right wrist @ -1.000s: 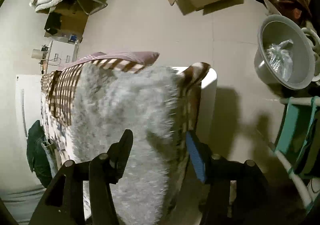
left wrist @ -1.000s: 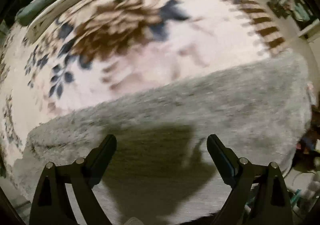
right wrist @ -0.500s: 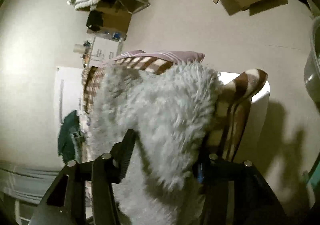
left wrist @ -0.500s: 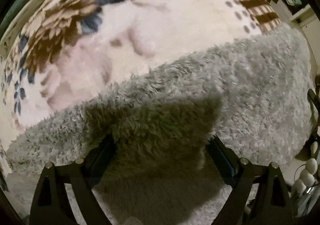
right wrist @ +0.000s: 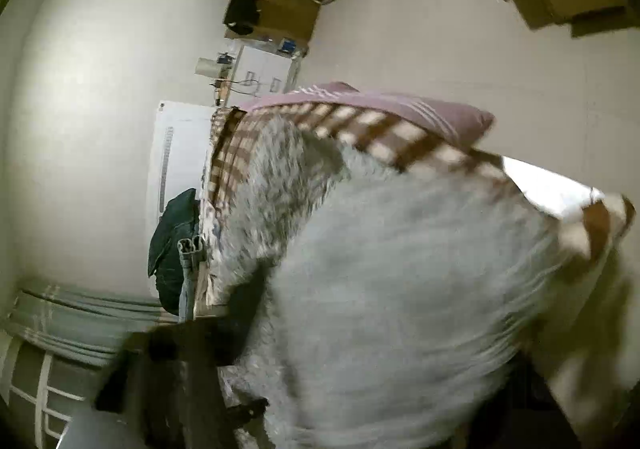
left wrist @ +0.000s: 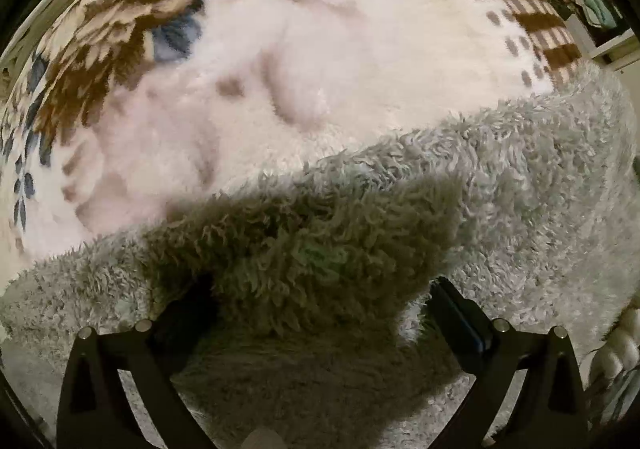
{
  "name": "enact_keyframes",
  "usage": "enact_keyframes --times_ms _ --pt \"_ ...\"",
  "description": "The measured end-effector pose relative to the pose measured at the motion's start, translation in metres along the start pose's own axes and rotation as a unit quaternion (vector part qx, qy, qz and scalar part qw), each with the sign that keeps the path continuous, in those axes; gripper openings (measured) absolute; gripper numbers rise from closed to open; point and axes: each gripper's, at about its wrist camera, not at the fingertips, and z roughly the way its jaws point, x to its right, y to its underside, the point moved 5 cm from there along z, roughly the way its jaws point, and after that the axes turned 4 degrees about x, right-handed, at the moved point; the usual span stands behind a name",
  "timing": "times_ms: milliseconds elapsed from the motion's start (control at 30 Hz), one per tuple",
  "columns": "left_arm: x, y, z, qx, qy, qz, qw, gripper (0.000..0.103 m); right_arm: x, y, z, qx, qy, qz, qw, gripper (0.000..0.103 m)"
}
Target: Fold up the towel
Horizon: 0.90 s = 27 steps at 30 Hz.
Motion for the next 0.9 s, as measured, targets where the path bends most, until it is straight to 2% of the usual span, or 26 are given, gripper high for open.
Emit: enact_keyframes --times_ms 100,133,200,233,267,367,533,600,667,767,867,900 --pt "0.014 -0.007 0.0 -0.005 -0.012 -0.004 0.9999 0.103 -0.005 -0.011 0.016 0.001 0.003 -0.009 1.0 0.044" --pt "0.016 -0.009 0.001 -0.009 -0.015 -0.005 0.9998 0.103 -0.001 -0.011 0.026 -0.012 0.0 0.002 1.0 0.054" --pt "0.02 -0.011 0.0 -0.011 -0.014 -0.01 0.9998 0.103 0.001 -0.011 0.039 -0.028 0.004 0.008 1.0 0.055" --pt "0.022 -0.013 -0.003 -0.008 -0.009 -0.015 0.9998 0.103 -0.003 -0.012 0.038 -0.025 0.011 0.0 1.0 0.05" --pt "0.019 -0.013 -0.007 -0.002 0.0 -0.022 0.9998 0.103 -0.008 -0.012 0.034 -0.02 0.021 -0.007 1.0 0.032" --pt "0.015 -0.012 -0.028 0.016 0.03 -0.047 0.9983 0.103 -0.031 -0.015 0.014 0.004 0.041 -0.034 0.999 0.027" --pt "-0.017 0.001 -0.075 0.056 0.051 -0.098 0.9924 0.103 -0.118 0.009 -0.024 0.024 0.053 -0.138 0.989 0.026" --pt "-0.041 0.013 -0.096 0.07 0.058 -0.122 0.9884 0.103 -0.156 0.03 -0.035 0.024 0.057 -0.186 0.981 0.026" --pt "-0.074 0.033 -0.111 0.081 0.06 -0.147 0.984 0.103 -0.196 0.06 -0.038 0.022 0.063 -0.244 0.967 0.026" --pt "-0.128 0.075 -0.133 0.1 0.052 -0.189 0.9756 0.103 -0.241 0.108 -0.036 0.009 0.062 -0.298 0.953 0.026" --pt "-0.19 0.118 -0.154 0.108 0.042 -0.237 0.9646 0.103 -0.276 0.181 -0.023 -0.015 0.071 -0.371 0.926 0.026" --pt "-0.208 0.138 -0.161 0.11 0.037 -0.249 0.9615 0.103 -0.283 0.215 -0.015 -0.029 0.074 -0.399 0.914 0.026"
